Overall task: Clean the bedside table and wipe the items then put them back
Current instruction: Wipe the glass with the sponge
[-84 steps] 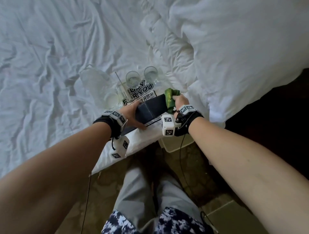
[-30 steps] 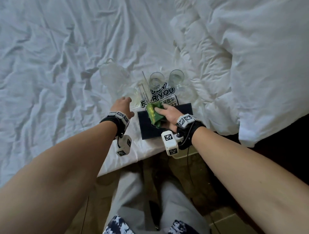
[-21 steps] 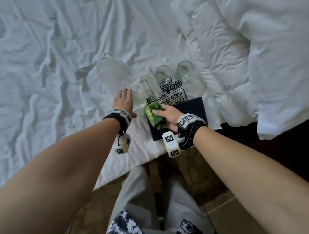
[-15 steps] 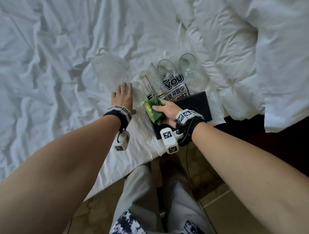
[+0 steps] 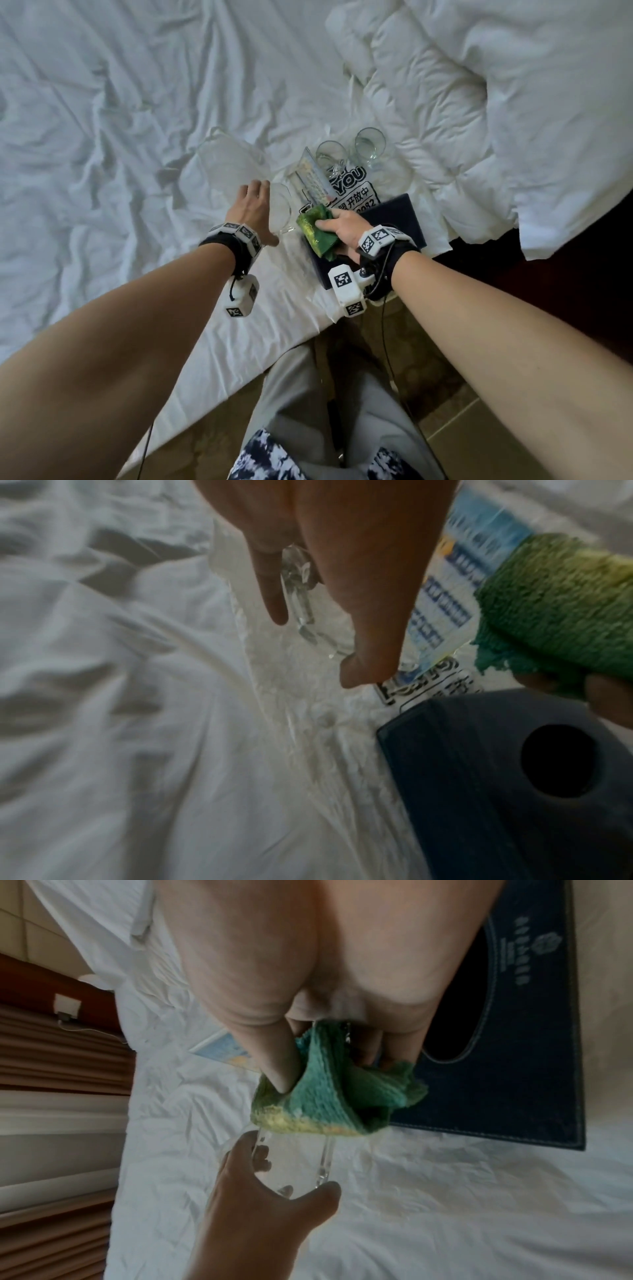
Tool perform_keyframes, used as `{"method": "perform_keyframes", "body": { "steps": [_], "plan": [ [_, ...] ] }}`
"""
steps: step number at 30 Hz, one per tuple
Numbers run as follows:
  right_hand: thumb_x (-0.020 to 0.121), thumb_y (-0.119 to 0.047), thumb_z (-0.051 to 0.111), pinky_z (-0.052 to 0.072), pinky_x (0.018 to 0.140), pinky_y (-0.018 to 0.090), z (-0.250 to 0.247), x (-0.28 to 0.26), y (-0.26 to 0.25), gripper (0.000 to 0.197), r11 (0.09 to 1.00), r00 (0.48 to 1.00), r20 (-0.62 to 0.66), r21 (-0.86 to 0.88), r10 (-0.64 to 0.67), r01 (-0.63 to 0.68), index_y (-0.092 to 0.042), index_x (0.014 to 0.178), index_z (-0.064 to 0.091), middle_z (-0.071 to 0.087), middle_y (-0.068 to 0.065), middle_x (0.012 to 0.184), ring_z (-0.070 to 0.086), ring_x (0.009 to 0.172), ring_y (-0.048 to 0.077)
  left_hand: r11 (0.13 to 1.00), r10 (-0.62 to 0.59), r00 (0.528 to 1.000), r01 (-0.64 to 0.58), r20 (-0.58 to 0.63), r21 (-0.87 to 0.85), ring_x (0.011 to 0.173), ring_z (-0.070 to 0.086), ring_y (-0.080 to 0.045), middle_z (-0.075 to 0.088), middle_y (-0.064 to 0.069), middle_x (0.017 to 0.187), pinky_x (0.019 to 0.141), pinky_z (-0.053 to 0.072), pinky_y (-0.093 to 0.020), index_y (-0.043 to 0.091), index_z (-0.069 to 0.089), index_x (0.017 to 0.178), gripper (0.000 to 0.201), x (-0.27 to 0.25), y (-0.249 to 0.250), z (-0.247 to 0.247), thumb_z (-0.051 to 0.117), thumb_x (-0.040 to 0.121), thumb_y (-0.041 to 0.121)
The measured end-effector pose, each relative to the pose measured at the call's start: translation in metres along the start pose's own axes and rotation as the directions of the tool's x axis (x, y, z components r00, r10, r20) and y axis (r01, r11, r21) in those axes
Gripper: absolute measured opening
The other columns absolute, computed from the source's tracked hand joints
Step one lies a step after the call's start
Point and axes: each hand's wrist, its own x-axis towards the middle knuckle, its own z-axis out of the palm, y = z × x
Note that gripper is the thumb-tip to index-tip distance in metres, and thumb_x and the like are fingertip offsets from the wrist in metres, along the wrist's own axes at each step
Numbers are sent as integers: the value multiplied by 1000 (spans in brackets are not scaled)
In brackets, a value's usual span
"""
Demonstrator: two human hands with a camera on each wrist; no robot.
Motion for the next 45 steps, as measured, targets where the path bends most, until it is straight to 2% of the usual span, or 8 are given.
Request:
{"method": "perform_keyframes", "body": {
  "steps": [12,14,17,23,31,36,40,45],
  "plan": [
    [81,-26,65,54,71,40,-13,-136,-96,11,956,957,-30,30,-290,291,-16,86,64,65,14,89,63,86,35,989,134,959,-144,-251,-19,128,33,-28,34,-7,147,103,39,-38,9,26,148,120,-99,80,-150,93,51,33],
    [81,-27,64,56,82,48,-25,-170,-115,19,931,934,-33,79,-355,357,-14,94,65,66,18,99,63,94,38,982,182,935,-190,-304,3,127,34,-29,35,-7,146,103,40,-39,10,27,148,120,-116,107,-178,92,50,33],
    [90,-19,54,55,64,40,-46,-230,-136,30,871,897,-16,230,-443,434,-7,116,59,61,26,108,63,86,35,969,247,899,-242,-362,59,125,38,-30,35,-4,148,99,41,-40,15,27,149,120,-140,151,-220,93,50,33],
    [99,-10,42,42,94,69,-99,-345,-161,22,737,805,-30,384,-593,557,-11,117,55,62,24,105,63,94,34,932,347,831,-357,-434,60,129,42,-32,26,-8,152,105,41,-39,16,22,152,122,-191,244,-291,93,54,24],
    [100,-14,40,57,72,46,-158,-470,-178,24,595,713,-129,461,-689,658,-14,118,57,66,17,100,66,85,27,798,317,761,-537,-566,-274,120,51,-19,43,-5,135,85,52,-27,18,4,155,127,-255,341,-361,91,62,18],
    [99,-15,42,54,52,24,-173,-522,-183,37,546,667,-165,451,-726,706,0,130,53,65,21,106,63,83,27,353,165,868,-495,-468,-794,105,66,-22,51,-6,141,80,56,-55,18,31,149,77,-289,379,-395,67,87,45],
    [97,-15,47,55,53,27,-179,-555,-185,29,502,618,-152,452,-772,738,-1,120,58,67,20,107,65,81,28,113,326,917,-280,-230,-953,104,64,-34,63,-12,128,77,56,-53,18,59,129,55,-306,390,-402,42,96,58],
    [92,-13,52,50,94,56,-171,-571,-191,40,456,551,-173,392,-816,799,-4,131,54,57,28,130,59,114,42,-165,428,877,-163,-219,-973,105,61,-40,65,-15,119,80,55,-53,21,70,109,59,-305,398,-407,42,89,69]
  ]
}}
